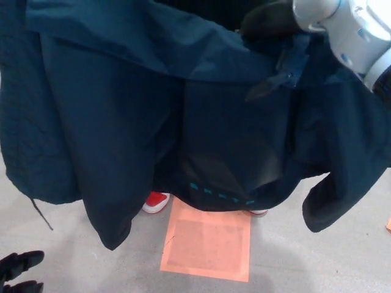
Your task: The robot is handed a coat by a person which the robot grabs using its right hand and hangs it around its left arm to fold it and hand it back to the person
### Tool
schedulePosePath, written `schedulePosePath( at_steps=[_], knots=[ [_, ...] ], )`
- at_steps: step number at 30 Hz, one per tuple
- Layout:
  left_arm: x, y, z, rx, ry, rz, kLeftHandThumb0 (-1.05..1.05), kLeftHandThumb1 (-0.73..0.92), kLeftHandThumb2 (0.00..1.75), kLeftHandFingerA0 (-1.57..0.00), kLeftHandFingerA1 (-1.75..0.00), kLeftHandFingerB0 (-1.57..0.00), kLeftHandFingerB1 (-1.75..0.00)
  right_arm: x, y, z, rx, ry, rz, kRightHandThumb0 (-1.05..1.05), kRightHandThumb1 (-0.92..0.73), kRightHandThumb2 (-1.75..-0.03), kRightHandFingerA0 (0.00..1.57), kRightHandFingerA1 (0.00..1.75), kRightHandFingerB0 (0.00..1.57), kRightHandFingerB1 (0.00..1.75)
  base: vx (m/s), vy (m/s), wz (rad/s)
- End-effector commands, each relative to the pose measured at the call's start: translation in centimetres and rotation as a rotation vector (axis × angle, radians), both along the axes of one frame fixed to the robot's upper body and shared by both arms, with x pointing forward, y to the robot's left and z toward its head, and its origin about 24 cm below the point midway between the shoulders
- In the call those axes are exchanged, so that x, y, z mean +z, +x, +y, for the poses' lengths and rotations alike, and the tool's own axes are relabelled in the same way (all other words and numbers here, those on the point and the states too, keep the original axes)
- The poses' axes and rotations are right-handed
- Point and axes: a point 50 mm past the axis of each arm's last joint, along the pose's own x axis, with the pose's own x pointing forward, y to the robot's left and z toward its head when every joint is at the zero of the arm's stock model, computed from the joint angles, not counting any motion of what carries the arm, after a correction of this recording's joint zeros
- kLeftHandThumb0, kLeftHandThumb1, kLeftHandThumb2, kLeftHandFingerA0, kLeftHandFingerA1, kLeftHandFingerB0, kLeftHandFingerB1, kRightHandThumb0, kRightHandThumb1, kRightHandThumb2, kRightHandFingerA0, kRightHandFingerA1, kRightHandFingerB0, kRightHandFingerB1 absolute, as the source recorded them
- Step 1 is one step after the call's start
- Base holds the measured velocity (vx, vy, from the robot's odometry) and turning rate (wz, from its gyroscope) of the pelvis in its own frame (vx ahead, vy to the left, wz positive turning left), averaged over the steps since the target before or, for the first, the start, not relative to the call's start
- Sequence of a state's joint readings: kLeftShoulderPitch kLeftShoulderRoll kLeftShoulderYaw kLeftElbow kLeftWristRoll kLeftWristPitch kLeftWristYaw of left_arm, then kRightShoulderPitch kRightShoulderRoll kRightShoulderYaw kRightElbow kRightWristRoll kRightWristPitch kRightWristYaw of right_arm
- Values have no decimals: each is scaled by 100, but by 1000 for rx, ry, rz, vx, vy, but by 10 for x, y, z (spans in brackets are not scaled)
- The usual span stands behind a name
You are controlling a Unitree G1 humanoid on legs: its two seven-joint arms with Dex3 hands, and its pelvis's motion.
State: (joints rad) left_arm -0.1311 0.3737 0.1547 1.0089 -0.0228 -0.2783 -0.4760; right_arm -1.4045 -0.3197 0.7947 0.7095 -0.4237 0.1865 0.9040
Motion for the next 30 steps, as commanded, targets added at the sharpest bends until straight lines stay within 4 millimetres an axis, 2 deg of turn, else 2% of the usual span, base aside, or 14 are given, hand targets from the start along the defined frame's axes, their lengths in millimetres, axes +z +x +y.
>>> schedulePosePath(
  at_steps=[1, 7, 8, 9, 10, 15, 17, 18, 19, 20, 23, 24, 25, 30],
  knots=[
    [4, -1, 2, 14, -78, -47, -63, 83, 66, -19, -33, -17, -31, -24, -1, -12, 113, -50, -531, -24, -50, -57, 78, 145, 74, 57, 0, 0, 0],
    [5, 2, 2, 8, -64, -44, -35, 55, 109, 0, -48, 0, -46, -24, -2, -16, 116, 103, -659, -27, -60, -59, 78, 160, 74, 73, 0, 0, 0],
    [5, 2, 1, 8, -68, -44, -35, 58, 111, 0, -48, 0, -46, -22, -1, -17, 85, 159, -663, -42, -78, -68, 81, 163, 68, 131, 0, 0, 0],
    [5, 3, 1, 8, -71, -46, -35, 58, 111, 0, -48, 0, -47, -21, 0, -18, 41, 246, -653, -42, -68, -104, 105, 127, 78, 105, 0, 0, 0],
    [5, 3, 0, 5, -70, -48, -34, 60, 112, 0, -48, 0, -47, -19, 1, -19, 2, 316, -634, -49, -90, -68, 92, 122, 83, 94, 0, 0, 0],
    [4, 1, 0, 19, -83, -50, -34, 61, 112, 0, -48, 0, -47, -11, 2, -19, -89, 568, -596, -44, -92, -72, 89, 79, 75, 59, 0, 0, 0],
    [3, 1, 1, 22, -86, -44, -34, 61, 112, 0, -48, 0, -47, -9, 2, -19, -102, 606, -590, -45, -92, -73, 89, 82, 78, 59, 0, 0, 0],
    [4, 3, 1, 21, -80, -44, -33, 63, 114, 0, -48, 0, -46, -3, 3, -20, -126, 656, -565, -45, -77, -115, 89, 117, 79, 88, 0, 0, 0],
    [5, 3, 0, 18, -77, -50, -32, 64, 114, -1, -48, -1, -47, 2, 4, -20, -141, 701, -552, -47, -92, -71, 73, 168, 64, 140, 0, 0, 0],
    [5, 4, 0, 17, -77, -53, -62, 87, 68, -18, -32, -17, -31, 5, 4, -20, -134, 733, -562, -45, -90, -73, 89, 146, 76, 141, 0, 0, 0],
    [6, 6, -1, 24, -88, -55, -60, 88, 67, -18, -32, -17, -31, 14, 3, -21, -112, 797, -589, -46, -92, -68, 88, 152, 71, 150, 0, 0, 0],
    [6, 6, -1, 25, -91, -58, -62, 86, 66, -18, -31, -19, -30, 17, 3, -22, -118, 813, -602, -26, -77, -126, 108, 121, 93, 114, 0, 0, 0],
    [6, 6, -2, 21, -96, -66, -59, 88, 66, -17, -32, -17, -31, 23, 3, -24, -122, 867, -613, -43, -92, -68, 76, 175, 63, 163, 0, 0, 0],
    [14, 12, -11, -45, -138, -139, -34, 57, 110, 0, -48, 0, -47, 62, 0, -24, -112, 1017, -701, -41, -92, -67, 78, 175, 59, 166, 0, 0, 0]
  ],
)
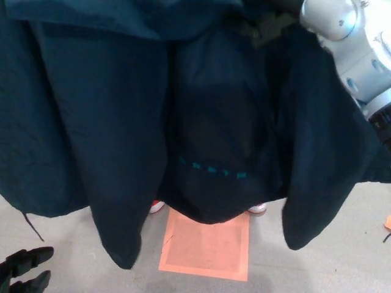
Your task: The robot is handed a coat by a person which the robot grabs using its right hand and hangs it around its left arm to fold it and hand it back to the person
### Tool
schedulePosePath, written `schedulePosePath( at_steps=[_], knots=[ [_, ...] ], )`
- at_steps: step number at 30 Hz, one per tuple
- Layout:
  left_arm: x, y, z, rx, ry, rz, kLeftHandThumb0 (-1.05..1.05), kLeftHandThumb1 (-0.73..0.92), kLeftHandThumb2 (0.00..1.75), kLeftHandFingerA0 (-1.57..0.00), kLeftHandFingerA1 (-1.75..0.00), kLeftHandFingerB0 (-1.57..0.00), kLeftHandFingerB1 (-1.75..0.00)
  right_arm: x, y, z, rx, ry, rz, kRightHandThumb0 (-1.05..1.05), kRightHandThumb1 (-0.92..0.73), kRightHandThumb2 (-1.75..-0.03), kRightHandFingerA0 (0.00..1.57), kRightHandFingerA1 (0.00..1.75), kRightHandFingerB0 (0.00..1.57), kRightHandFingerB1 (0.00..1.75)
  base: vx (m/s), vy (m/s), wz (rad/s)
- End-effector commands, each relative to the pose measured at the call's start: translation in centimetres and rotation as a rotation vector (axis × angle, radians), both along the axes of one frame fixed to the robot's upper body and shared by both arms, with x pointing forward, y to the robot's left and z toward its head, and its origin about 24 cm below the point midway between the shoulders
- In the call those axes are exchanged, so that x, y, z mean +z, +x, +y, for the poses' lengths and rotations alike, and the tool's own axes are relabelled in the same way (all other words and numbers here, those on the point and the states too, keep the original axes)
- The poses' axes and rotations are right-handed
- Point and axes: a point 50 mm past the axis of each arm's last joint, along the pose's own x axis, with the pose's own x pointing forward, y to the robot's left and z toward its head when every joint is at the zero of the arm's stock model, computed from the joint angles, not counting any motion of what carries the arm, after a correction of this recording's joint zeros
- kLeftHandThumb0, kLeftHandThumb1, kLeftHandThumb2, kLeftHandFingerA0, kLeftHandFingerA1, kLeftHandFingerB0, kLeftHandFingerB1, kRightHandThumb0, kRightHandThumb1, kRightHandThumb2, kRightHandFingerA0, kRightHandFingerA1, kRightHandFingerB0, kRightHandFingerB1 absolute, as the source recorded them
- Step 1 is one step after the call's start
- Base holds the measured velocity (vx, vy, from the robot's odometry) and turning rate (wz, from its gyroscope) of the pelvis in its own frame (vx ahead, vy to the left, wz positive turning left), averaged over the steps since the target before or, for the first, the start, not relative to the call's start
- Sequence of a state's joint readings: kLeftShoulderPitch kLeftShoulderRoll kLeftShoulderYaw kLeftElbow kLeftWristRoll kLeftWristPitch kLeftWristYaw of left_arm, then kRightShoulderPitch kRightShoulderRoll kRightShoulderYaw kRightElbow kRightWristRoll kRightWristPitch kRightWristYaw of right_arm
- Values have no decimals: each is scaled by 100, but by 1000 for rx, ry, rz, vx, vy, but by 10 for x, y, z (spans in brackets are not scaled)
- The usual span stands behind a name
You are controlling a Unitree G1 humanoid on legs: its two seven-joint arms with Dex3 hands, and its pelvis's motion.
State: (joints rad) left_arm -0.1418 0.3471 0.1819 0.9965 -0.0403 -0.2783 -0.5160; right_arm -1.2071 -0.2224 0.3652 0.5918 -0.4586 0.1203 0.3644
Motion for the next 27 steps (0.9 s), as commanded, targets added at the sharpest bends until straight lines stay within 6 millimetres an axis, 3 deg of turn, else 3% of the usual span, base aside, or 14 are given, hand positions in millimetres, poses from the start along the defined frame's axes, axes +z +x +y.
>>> schedulePosePath(
  at_steps=[1, 6, 7, 9, 10, 11, 12, 14, 15, 19, 24, 25, 26, 27],
  knots=[
    [14, 8, -6, -54, -78, -117, -34, 57, 110, 0, -48, 0, -48, 48, -3, -14, -41, 432, -244, -40, -90, -67, 74, 175, 58, 160, 0, 0, 0],
    [23, 10, -22, -163, -122, -179, -34, 58, 110, 0, -48, 0, -48, 90, -7, -8, -64, 462, -314, -43, -88, -68, 77, 173, 67, 142, 0, 0, 0],
    [24, 11, -25, -169, -124, -180, -62, 84, 65, -19, -32, -17, -30, 98, -8, -7, -59, 474, -323, -41, -89, -66, 82, 175, 68, 153, 0, 0, 0],
    [26, 11, -28, -174, -121, -179, -62, 84, 65, -20, -31, -17, -30, 106, -9, -5, -56, 479, -345, -41, -89, -67, 86, 175, 69, 159, 0, 0, 0],
    [27, 10, -31, -183, -120, -180, -34, 58, 110, 0, -47, 0, -48, 115, -10, -3, -59, 480, -360, -41, -90, -67, 80, 175, 64, 159, 0, 0, 0],
    [28, 10, -33, -194, -121, -182, -34, 58, 110, 0, -47, 0, -48, 123, -12, -1, -65, 482, -369, -41, -90, -67, 80, 175, 64, 159, 0, 0, 0],
    [28, 9, -34, -210, -113, -190, -35, 57, 110, 0, -47, 0, -48, 131, -13, 1, -72, 472, -388, -43, -86, -71, 83, 172, 76, 151, 0, 0, 0],
    [27, 6, -32, -203, -119, -177, -36, 54, 108, 0, -47, 0, -48, 142, -14, 3, -74, 484, -406, -43, -89, -66, 82, 174, 72, 151, 0, 0, 0],
    [27, 6, -32, -206, -127, -173, -35, 57, 109, 0, -48, 0, -48, 148, -15, 3, -78, 480, -422, -43, -88, -67, 86, 165, 77, 142, 0, 0, 0],
    [36, 5, -40, -315, -212, -189, -33, 62, 113, -1, -49, 0, -48, 160, -15, 4, -101, 485, -435, -41, -86, -67, 83, 169, 76, 142, 0, 0, 0],
    [59, 4, -57, -461, -243, -228, -35, 58, 111, 0, -48, 0, -48, 163, -14, 6, -110, 487, -426, -41, -86, -65, 83, 162, 77, 133, 0, 0, 0],
    [68, 2, -65, -515, -262, -237, -68, 86, 65, -23, -33, -15, -29, 161, -12, 7, -113, 468, -422, -41, -85, -71, 83, 164, 80, 132, 0, 0, 0],
    [72, 1, -69, -539, -272, -239, -68, 86, 65, -23, -33, -15, -29, 160, -12, 8, -114, 460, -421, -41, -85, -71, 83, 164, 80, 132, 0, 0, 0],
    [81, 0, -76, -594, -293, -243, -76, 71, 91, -16, -43, -12, -41, 158, -11, 9, -118, 435, -424, -42, -87, -66, 95, 127, 85, 112, 0, 0, 0]
  ],
)
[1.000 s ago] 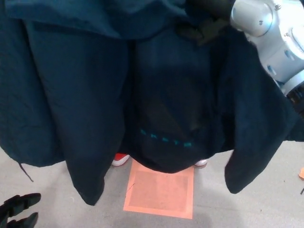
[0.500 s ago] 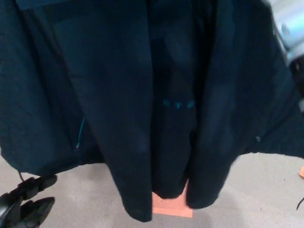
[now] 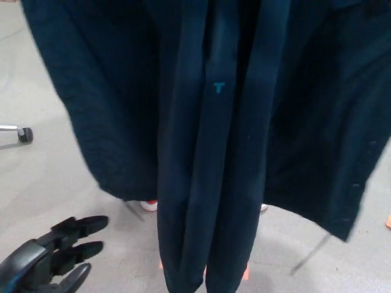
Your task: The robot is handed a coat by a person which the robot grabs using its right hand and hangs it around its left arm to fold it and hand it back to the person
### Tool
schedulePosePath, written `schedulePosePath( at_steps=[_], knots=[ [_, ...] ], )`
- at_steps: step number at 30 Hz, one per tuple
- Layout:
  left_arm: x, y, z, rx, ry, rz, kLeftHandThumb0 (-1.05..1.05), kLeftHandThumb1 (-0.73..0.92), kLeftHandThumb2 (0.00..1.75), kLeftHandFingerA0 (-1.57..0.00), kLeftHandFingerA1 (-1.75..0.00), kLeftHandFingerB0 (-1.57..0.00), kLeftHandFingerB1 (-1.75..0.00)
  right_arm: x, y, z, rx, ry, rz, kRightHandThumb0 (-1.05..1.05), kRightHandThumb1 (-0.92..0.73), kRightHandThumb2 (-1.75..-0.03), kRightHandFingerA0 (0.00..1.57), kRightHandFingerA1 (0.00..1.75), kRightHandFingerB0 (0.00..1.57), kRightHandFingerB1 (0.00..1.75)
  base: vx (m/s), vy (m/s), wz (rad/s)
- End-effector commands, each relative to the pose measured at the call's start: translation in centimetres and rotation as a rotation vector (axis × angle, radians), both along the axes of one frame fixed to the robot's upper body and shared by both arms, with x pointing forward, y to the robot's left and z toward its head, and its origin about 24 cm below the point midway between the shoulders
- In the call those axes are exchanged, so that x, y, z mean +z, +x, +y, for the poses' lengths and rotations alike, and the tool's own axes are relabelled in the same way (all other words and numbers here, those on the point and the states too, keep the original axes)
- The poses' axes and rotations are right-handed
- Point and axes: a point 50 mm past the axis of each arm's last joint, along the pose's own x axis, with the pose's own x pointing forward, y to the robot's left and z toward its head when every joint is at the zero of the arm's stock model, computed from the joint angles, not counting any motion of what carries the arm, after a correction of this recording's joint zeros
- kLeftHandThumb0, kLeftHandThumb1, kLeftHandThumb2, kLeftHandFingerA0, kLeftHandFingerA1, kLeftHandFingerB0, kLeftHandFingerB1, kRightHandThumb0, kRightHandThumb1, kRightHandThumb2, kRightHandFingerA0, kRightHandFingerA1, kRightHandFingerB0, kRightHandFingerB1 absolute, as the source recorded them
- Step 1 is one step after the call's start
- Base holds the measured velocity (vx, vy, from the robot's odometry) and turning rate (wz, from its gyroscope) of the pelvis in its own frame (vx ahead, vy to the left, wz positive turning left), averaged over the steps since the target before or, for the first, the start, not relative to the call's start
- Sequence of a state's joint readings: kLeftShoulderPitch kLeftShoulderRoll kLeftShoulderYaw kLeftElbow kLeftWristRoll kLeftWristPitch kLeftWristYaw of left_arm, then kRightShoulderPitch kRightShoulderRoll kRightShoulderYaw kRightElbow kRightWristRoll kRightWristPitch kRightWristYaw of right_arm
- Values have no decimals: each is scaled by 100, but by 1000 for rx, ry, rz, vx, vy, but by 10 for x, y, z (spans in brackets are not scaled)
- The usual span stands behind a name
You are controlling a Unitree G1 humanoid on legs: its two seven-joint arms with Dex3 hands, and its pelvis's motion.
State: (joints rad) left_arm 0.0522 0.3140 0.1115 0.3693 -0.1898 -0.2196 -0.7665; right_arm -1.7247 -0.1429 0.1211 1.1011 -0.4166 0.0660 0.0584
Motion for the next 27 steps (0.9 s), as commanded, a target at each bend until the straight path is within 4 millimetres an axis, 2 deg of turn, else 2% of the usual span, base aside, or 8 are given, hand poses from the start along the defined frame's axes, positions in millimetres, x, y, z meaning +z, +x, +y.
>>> schedulePosePath(
  at_steps=[1, 2, 5, 9, 13, 14, 19, 27],
  knots=[
    [33, -11, -23, -258, -122, 39, -73, 84, 65, -24, -34, -14, -29, 21, -10, 12, 1, -3, -131, -42, -87, -66, 97, 115, 88, 92, 0, 0, 0],
    [43, -12, -28, -327, -153, 40, -36, 53, 109, 0, -48, 0, -48, 19, -9, 13, 2, -19, -128, -33, -68, -111, 94, 93, 85, 83, 0, 0, 0],
    [58, -13, -34, -413, -195, 43, -36, 53, 109, 0, -48, 0, -48, 15, -8, 15, 6, -36, -129, -42, -88, -66, 96, 90, 85, 67, 0, 0, 0],
    [94, -13, -43, -532, -259, 25, -83, 69, 96, -9, -43, -7, -40, 7, -5, 18, 5, -67, -122, -38, -69, -108, 97, 115, 79, 91, 0, 0, 0],
    [112, -14, -50, -622, -292, 5, -88, 72, 106, -15, -47, -1, -37, -1, -2, 18, 1, -70, -96, -40, -85, -71, 84, 159, 81, 115, 0, 0, 0],
    [119, -14, -54, -663, -309, -6, -87, 72, 106, -15, -48, -1, -37, -5, 0, 18, -11, -78, -85, -40, -70, -107, 97, 117, 79, 89, 0, 0, 0],
    [128, -14, -74, -790, -264, 33, -78, 86, 67, -11, -32, -9, -25, -18, 5, 19, -13, -95, -58, -40, -87, -65, 84, 117, 82, 79, 0, 0, 0],
    [110, 7, -135, -893, -207, 80, -72, 68, 106, -3, -43, -2, -35, -27, 3, 42, 47, -96, -44, -42, -86, -65, 96, 86, 94, 70, 0, 0, 0]
  ],
)
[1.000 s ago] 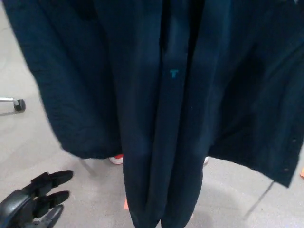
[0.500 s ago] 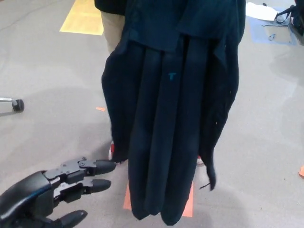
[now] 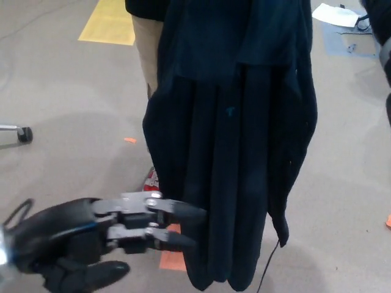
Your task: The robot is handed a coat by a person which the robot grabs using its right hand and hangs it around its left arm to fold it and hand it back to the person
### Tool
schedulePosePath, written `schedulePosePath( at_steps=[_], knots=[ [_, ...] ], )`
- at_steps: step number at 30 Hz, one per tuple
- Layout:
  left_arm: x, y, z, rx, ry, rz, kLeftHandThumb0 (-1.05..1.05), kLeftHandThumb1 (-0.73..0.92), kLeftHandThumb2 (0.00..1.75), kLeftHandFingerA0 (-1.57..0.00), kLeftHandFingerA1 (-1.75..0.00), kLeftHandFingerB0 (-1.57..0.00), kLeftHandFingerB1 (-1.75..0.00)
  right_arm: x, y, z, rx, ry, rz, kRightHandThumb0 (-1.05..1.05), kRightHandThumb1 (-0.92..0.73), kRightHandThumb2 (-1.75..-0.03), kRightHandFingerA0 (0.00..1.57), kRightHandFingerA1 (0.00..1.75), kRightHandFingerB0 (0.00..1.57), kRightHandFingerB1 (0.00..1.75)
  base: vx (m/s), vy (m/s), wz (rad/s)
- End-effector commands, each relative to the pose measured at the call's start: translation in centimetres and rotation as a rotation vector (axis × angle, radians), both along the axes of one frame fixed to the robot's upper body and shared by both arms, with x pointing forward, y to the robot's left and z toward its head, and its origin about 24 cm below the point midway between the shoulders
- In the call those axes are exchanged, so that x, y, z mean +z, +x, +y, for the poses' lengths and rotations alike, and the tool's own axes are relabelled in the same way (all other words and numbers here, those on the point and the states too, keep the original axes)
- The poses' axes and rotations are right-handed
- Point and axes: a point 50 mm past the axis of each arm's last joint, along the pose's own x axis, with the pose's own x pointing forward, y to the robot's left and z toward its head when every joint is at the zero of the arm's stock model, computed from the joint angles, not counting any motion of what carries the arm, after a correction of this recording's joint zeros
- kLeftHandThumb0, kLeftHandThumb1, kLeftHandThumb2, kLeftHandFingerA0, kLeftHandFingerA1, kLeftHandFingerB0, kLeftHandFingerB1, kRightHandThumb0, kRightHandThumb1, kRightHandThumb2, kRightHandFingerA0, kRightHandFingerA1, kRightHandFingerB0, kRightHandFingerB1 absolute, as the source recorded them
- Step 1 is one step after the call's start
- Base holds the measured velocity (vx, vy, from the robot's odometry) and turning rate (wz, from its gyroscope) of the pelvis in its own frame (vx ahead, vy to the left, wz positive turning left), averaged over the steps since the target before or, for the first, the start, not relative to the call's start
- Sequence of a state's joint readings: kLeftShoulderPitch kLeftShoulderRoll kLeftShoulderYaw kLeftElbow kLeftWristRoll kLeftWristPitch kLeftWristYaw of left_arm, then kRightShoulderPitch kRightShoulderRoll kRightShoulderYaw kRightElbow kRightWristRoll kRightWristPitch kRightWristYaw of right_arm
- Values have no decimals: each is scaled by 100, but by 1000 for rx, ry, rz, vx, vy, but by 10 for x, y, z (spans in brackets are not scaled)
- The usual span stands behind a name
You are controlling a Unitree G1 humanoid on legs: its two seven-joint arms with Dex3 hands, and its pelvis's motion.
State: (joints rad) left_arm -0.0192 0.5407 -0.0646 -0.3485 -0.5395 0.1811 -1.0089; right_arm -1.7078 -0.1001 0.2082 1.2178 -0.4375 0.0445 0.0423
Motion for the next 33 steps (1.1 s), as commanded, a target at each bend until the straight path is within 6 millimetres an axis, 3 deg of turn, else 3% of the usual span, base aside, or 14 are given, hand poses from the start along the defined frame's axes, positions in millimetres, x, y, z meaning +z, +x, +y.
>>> schedulePosePath(
  at_steps=[1, 4, 5, 7, 17, 18, 22, 23, 25, 26, 27, 28, 29, 33],
  knots=[
    [-14, 10, -60, -214, 10, 223, -72, 68, 105, -3, -44, -3, -37, 7, -11, 33, 85, 11, -139, -42, -84, -65, 94, 109, 94, 80, 0, 0, 0],
    [-23, 17, -82, -205, 24, 278, -71, 66, 103, -2, -41, -1, -35, 6, -13, 41, 116, 15, -134, -41, -84, -66, 88, 123, 88, 82, 0, 0, 0],
    [-26, 19, -86, -200, 30, 288, -71, 66, 102, -1, -39, 0, -34, 6, -14, 44, 123, 15, -132, -41, -86, -65, 100, 77, 94, 65, 0, 0, 0],
    [-34, 25, -105, -219, 45, 319, -70, 68, 104, 0, -35, 0, -32, 6, -17, 53, 161, 21, -120, -41, -85, -65, 96, 66, 84, 58, 0, 0, 0],
    [-49, 44, -145, -162, 104, 325, -70, 67, 105, -1, -40, 0, -36, 13, -28, 80, 226, 55, -116, -42, -87, -67, 77, 121, 72, 64, 0, 0, 0],
    [-51, 49, -151, -147, 114, 333, -71, 67, 105, -1, -40, -2, -36, 17, -31, 84, 236, 64, -113, -40, -87, -66, 73, 60, 63, 51, 0, 0, 0],
    [-52, 58, -161, -106, 141, 331, -73, 66, 105, -1, -41, -4, -38, 23, -36, 92, 265, 94, -114, -40, -88, -66, 76, 74, 72, 62, 0, 0, 0],
    [-52, 62, -168, -107, 154, 309, -76, 71, 103, -4, -40, -8, -36, 28, -40, 95, 287, 116, -104, -40, -90, -66, 68, 53, 63, 50, 0, 0, 0],
    [-54, 66, -170, -103, 158, 301, -72, 90, 69, -10, -28, -16, -27, 30, -42, 98, 301, 124, -107, -41, -91, -67, 73, 63, 65, 51, 0, 0, 0],
    [-55, 68, -171, -93, 166, 303, -71, 90, 69, -10, -31, -13, -27, 32, -44, 101, 316, 143, -99, -37, -71, -109, 79, 89, 70, 72, 0, 0, 0],
    [-57, 71, -173, -81, 175, 307, -71, 90, 69, -10, -31, -13, -27, 33, -46, 105, 333, 165, -88, -37, -71, -109, 79, 89, 70, 72, 0, 0, 0],
    [-58, 73, -175, -78, 176, 300, -68, 92, 70, -11, -32, -12, -27, 35, -49, 110, 353, 193, -74, -41, -90, -66, 78, 103, 77, 66, 0, 0, 0],
    [-58, 79, -178, -75, 169, 296, -67, 92, 74, -10, -32, -10, -27, 37, -55, 117, 396, 226, -70, -44, -90, -66, 74, 72, 64, 54, 0, 0, 0],
    [-54, 88, -179, -72, 154, 231, -67, 92, 76, -9, -37, -11, -31, 46, -66, 129, 470, 299, -61, -43, -89, -66, 72, 69, 66, 57, 0, 0, 0]
  ],
)
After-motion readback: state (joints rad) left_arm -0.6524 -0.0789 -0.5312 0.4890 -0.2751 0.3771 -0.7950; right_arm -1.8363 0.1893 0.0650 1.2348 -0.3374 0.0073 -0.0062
